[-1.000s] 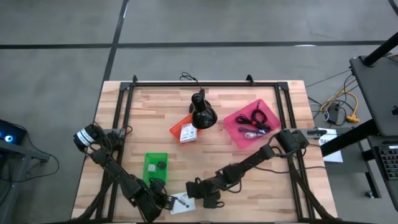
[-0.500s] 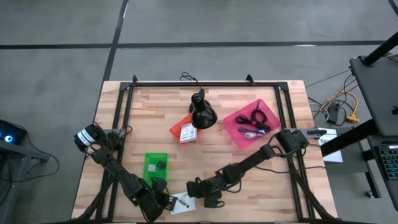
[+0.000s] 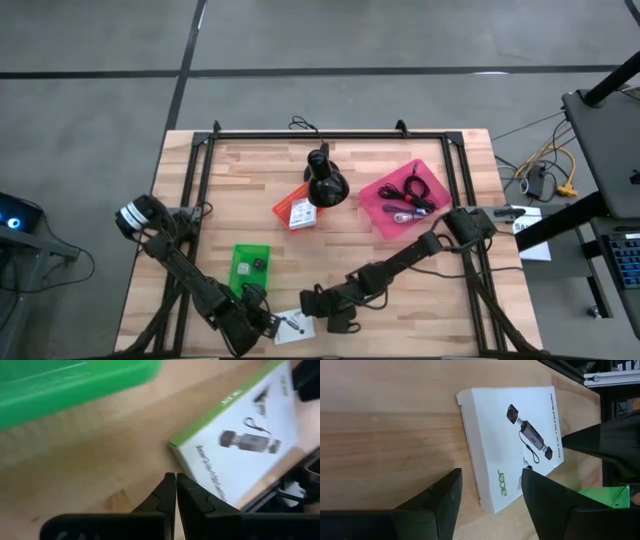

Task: Pick and place items into bin
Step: Put the white card reader box into the orange bin

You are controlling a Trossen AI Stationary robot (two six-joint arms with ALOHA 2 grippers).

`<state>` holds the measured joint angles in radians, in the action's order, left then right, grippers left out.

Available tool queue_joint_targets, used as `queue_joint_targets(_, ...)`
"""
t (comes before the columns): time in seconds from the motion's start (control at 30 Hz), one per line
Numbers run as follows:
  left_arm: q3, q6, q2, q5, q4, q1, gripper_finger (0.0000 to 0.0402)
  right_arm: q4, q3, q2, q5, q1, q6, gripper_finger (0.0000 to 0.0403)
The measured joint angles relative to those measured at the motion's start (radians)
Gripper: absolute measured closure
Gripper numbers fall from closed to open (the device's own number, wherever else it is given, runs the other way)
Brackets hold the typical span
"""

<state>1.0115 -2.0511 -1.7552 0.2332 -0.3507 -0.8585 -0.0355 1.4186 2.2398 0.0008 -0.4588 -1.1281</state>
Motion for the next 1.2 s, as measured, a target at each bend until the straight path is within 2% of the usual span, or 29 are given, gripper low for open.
queue_joint_targets(0.27, 0.021, 0.047, 0.014, 0.056, 0.0, 0.0, 0.0401, 0.0, 0.0, 0.0, 0.0, 0.002, 0.021, 0.0209)
queue_joint_targets(0.97, 0.027, 0.043, -0.036, 0.056, 0.037, 0.002, 0.0401, 0.006, -0.001, 0.0, 0.003, 0.002, 0.03, 0.0211)
queue_joint_targets(1.2, 0.016, 0.042, -0.065, 0.052, 0.041, 0.001, 0.0401, 0.033, 0.0, -0.001, 0.063, 0.0, 0.069, 0.0211)
